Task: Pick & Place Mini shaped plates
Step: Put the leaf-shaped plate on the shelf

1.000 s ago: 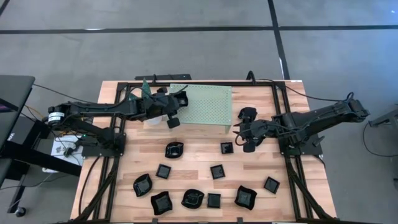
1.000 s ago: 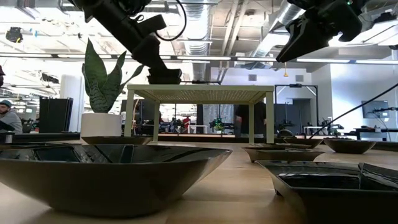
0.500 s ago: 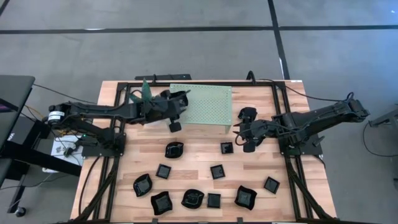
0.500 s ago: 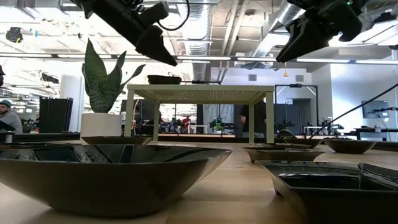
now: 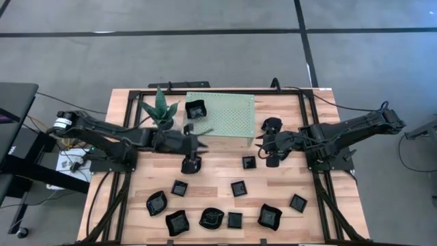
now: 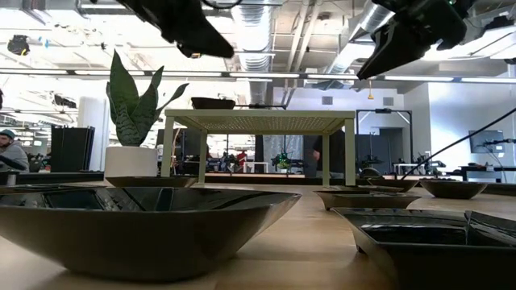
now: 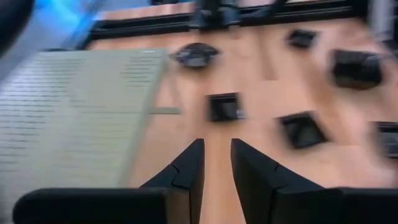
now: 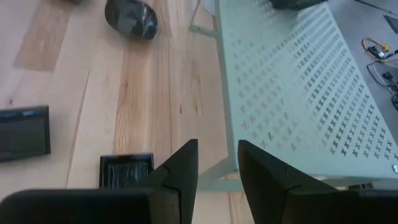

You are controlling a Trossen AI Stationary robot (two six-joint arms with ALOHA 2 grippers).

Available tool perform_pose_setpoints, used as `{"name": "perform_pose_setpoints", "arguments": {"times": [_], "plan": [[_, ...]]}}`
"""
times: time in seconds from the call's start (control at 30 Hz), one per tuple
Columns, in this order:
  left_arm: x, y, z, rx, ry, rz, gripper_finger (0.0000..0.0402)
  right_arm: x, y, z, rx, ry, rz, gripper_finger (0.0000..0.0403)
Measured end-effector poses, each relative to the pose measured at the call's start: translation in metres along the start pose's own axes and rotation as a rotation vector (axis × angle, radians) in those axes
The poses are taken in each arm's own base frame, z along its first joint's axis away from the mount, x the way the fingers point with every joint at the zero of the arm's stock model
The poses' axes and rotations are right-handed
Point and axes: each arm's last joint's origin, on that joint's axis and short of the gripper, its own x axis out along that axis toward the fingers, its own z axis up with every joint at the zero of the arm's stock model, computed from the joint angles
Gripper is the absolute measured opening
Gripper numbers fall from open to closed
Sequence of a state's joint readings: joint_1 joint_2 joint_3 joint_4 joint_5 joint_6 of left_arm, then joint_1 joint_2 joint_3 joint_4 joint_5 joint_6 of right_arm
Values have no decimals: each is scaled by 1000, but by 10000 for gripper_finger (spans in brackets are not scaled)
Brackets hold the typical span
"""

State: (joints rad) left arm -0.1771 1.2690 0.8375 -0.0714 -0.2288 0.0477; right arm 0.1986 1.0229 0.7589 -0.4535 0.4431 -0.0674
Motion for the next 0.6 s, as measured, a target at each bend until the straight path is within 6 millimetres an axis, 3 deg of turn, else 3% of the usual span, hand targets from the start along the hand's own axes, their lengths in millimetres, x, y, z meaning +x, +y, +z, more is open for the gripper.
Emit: {"name": "perform_pose_setpoints", "arguments": {"times": [0.27, 0.6], "plan": [[-3, -47, -7, -184, 52, -137, 81, 0, -1, 6, 28, -57, -3, 108], [31, -91, -47, -218, 232, -47, 81, 2, 2, 15, 84, -137, 3, 108]]}}
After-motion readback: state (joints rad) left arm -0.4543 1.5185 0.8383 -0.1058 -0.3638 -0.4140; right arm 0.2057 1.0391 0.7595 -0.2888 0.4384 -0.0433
